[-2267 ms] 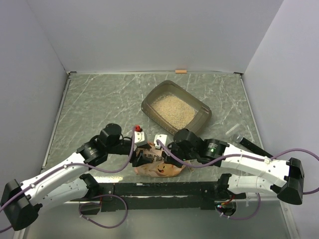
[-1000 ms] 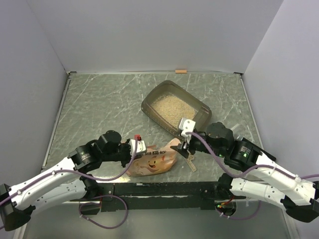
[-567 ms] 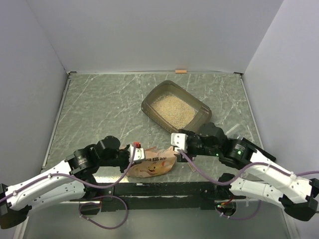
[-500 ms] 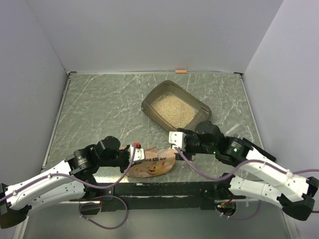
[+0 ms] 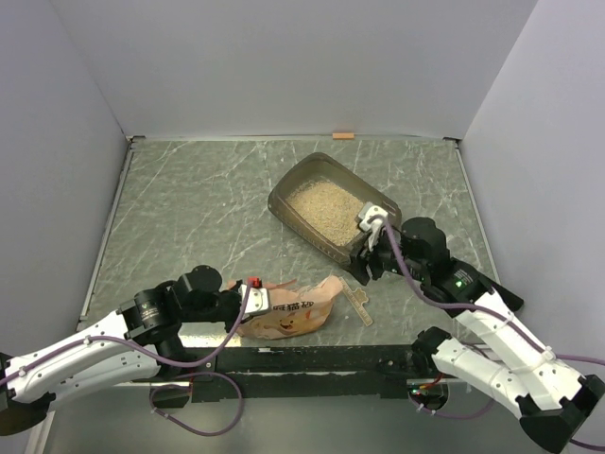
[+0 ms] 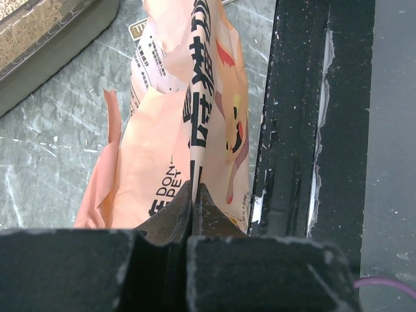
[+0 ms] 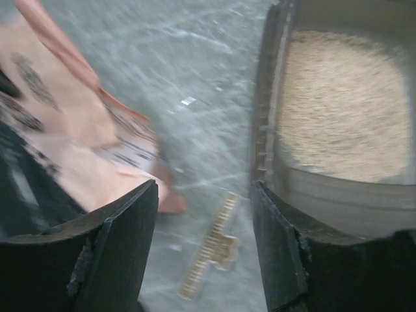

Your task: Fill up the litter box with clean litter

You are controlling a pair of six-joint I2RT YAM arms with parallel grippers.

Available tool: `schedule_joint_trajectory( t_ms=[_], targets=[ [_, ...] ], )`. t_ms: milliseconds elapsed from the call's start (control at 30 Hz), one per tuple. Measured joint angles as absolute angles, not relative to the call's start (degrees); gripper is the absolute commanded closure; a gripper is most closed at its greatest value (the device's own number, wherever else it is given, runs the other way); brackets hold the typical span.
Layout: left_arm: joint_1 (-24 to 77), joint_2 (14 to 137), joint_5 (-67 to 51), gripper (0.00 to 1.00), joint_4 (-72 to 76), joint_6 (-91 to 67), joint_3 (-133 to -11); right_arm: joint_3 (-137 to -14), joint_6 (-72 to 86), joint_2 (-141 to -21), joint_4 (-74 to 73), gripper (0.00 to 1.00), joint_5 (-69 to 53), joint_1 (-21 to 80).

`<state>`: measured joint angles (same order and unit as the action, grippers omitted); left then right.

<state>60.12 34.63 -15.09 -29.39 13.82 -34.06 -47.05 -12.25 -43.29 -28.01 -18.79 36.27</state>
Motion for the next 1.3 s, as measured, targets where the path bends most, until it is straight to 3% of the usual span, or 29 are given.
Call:
schedule_joint_trajectory(
  t_ms=[167,367,1033,1133,1233,1267,1300],
  targets=[
    [60.27,34.59,-15.09,0.99,-29.28,13.85,-33.98,-47.35,2.42,-45.28,-26.81,0.46,-23.35,35.68],
    [60.31,34.59,-15.14,0.99,-29.21,13.89,-33.98,-47.62,13.37,-51.03,-27.42,0.47,-26.15,35.51],
    [60.36,36.71,-16.16,0.99,-28.23,14.11,-34.0,-38.35,21.91,-48.97,-26.24,0.45,-30.41,33.32],
    [60.36,36.71,-16.16,0.99,-28.23,14.09,-34.0,-38.17,22.5,-48.86,-25.65,0.51,-32.32,33.32],
    [60.36,36.64,-16.14,0.99,-28.21,14.09,-34.0,-38.09,23.03,-48.84,-24.4,0.69,-33.61,33.32],
    [60.36,36.6,-16.14,0.99,-28.23,14.09,-34.0,-37.95,23.09,-48.84,-23.94,0.84,-33.78,33.32],
    [60.36,36.58,-16.12,0.99,-28.23,14.09,-34.0,-37.71,23.31,-48.77,-23.38,0.92,-34.04,33.32]
  ],
)
